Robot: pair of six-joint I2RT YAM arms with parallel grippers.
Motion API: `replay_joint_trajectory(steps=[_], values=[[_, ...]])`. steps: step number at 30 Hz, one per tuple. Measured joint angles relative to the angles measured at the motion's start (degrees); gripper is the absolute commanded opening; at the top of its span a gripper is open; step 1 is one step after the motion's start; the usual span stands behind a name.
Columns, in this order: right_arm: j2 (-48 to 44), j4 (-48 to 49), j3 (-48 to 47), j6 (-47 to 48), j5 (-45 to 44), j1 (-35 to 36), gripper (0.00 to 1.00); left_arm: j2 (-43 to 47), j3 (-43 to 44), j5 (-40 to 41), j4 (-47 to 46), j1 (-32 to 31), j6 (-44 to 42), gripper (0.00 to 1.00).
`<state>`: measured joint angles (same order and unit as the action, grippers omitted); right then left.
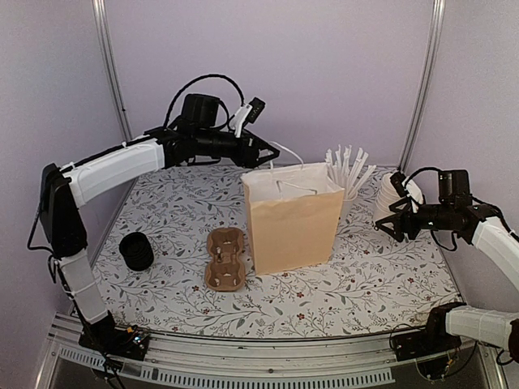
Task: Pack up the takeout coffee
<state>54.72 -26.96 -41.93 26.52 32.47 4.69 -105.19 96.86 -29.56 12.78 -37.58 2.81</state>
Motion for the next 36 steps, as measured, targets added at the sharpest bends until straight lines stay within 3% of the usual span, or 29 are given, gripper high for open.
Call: replay_joint_trajectory(steps=[5,11,16,22,29,36], values=[[0.0,-0.02,0.0,0.0,0.02,0.0,0.8,5.01,-2.71,8.57,3.56,-0.24,2.21,0.66],[0.26,-0.02,0.02,0.07,0.7,0.0,0.81,21.35,-13.88,21.05,7.5,-0.28,7.74,0.65],[1.07,-0.02,0.0,0.13,0.87,0.0,0.8,29.07,-27.34,29.29,9.49,-0.31,12.07,0.44],[1.29,-0.04,0.0,0.35,1.03,0.0,0.8,28.28,-41.48,31.34,12.11,-1.86,16.9,0.07],[1.77,-0.04,0.0,0.48,1.07,-0.07,0.8,24.79,-44.76,29.66,8.52,-5.29,19.41,0.0],[1.77,-0.04,0.02,0.5,1.07,-0.11,0.8,17.38,-45.24,28.72,6.32,-8.98,20.83,0.0]])
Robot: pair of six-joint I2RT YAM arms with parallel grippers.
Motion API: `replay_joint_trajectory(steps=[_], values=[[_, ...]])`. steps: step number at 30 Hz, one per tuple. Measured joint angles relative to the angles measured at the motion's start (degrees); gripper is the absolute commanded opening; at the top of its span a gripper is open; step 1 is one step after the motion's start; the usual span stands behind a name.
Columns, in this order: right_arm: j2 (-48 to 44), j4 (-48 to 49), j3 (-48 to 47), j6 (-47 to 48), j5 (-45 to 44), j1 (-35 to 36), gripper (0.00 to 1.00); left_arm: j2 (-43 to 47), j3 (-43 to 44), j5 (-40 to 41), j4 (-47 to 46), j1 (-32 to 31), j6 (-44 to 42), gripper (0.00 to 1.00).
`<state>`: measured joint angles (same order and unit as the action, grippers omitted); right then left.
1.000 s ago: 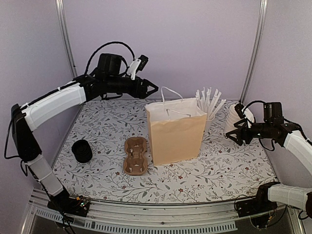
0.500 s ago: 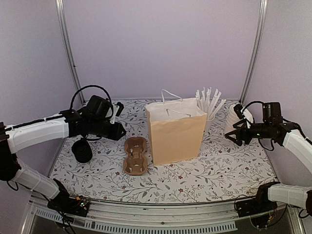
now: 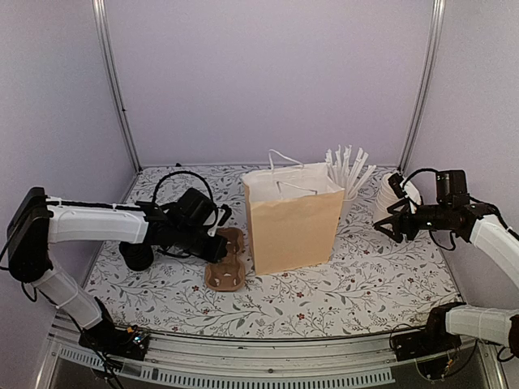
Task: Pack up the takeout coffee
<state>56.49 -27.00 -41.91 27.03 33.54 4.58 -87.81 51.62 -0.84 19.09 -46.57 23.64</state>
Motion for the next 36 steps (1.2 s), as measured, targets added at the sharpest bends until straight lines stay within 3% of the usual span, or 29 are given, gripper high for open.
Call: replay_joint_trajectory(steps=[17,36], values=[[0.0,-0.02,0.0,0.04,0.04,0.0,0.8,-2.6,-5.2,2.99,-3.8,-9.22,0.28,0.0],[0.0,-0.02,0.0,0.26,0.24,-0.04,0.8,-13.81,9.79,-5.03,-3.54,-22.82,-8.5,0.03]])
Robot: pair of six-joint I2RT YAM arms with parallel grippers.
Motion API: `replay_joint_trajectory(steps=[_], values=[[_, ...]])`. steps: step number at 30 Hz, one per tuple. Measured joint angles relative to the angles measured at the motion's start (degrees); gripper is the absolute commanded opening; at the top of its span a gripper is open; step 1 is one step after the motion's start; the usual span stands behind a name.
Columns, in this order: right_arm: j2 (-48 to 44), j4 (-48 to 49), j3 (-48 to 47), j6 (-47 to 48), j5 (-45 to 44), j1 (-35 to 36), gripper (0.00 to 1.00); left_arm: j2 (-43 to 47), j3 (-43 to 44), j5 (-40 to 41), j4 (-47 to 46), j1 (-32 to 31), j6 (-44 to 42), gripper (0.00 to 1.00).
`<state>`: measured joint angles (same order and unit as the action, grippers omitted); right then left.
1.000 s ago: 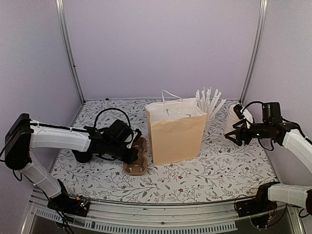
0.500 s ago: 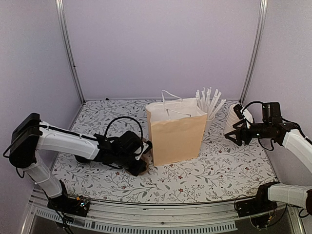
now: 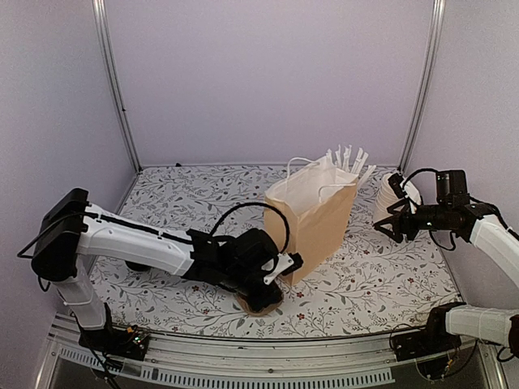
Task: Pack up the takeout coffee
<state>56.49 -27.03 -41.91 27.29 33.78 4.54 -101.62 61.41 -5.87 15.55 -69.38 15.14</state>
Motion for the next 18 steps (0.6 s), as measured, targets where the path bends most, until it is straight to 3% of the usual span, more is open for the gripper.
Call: replay_joint_trajectory(steps=[3,9,12,15,18], values=[[0.0,-0.02,0.0,0.0,0.0,0.0,0.8,0.42,1.29,0.09,1.46,-0.57,-1.64,0.11],[0.0,-0.02,0.0,0.02,0.24,-0.04,0.8,7.15,1.29,3.1,10.29,-0.52,-7.41,0.52],[0.0,-0.04,0.0,0.04,0.42,-0.07,0.8,11.32,1.33,3.98,14.69,0.15,-12.15,0.65],[0.0,-0.07,0.0,0.07,0.57,-0.07,0.8,13.7,1.33,2.78,18.6,1.31,-17.59,0.71],[0.0,-0.13,0.0,0.2,0.66,-0.07,0.8,14.29,1.49,1.62,20.87,4.52,-20.83,0.69]])
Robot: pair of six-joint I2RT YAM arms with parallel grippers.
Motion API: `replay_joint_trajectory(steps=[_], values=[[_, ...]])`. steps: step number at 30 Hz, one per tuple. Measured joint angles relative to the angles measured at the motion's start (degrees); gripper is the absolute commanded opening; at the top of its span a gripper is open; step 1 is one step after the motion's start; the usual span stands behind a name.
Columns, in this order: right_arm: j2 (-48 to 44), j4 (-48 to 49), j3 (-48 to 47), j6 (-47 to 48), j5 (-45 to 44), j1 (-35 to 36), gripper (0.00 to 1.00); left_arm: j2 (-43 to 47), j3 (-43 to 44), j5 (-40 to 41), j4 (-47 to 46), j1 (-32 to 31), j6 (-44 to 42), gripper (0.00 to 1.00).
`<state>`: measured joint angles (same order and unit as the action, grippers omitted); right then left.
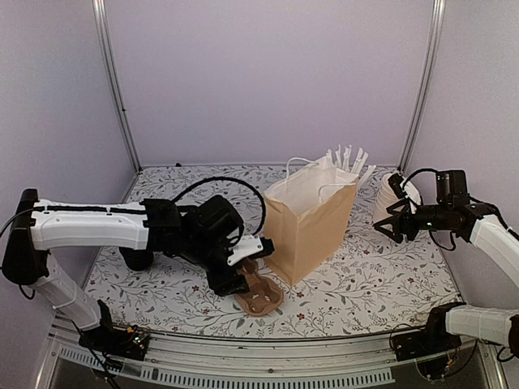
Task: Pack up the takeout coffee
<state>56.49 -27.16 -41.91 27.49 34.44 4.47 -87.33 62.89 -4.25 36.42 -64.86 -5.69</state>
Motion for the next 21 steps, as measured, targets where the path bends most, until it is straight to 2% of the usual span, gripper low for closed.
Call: replay_joint_trajectory(steps=[6,10,21], values=[[-0.17,-0.26,0.0,0.17,0.04,0.0,0.8,-1.07,0.66,1.44,1.79,11.76,-1.38,0.59],[-0.17,-0.28,0.0,0.37,0.07,0.0,0.8,-3.96,1.14,2.45,1.14,17.4,-0.13,0.63],[-0.17,-0.31,0.0,0.42,0.2,0.0,0.8,-12.52,3.02,5.01,-2.45,20.81,2.67,0.66]])
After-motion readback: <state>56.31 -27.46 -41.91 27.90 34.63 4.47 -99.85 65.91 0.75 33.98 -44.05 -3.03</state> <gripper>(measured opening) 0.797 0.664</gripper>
